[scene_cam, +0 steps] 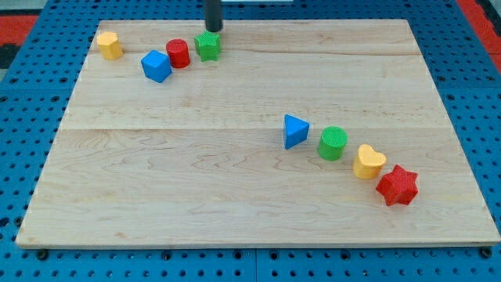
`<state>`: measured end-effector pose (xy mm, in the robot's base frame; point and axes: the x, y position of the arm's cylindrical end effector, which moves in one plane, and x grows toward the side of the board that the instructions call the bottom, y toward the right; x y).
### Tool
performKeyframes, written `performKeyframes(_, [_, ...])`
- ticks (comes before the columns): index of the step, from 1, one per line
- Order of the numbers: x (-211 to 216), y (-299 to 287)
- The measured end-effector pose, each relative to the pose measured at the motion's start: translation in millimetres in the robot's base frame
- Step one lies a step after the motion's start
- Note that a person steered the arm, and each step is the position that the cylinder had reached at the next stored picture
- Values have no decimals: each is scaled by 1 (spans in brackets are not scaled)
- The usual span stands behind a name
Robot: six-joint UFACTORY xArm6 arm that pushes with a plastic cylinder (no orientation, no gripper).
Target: Place the hexagon to the top left of cube
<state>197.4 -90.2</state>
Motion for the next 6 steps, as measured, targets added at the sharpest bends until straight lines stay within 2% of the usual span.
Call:
performKeyframes(1, [0, -120])
performKeyframes(2, [20, -180])
performKeyframes(3, [59, -192])
performKeyframes(4, [80, -180])
performKeyframes(5, [80, -139])
performKeyframes(6, [92, -150])
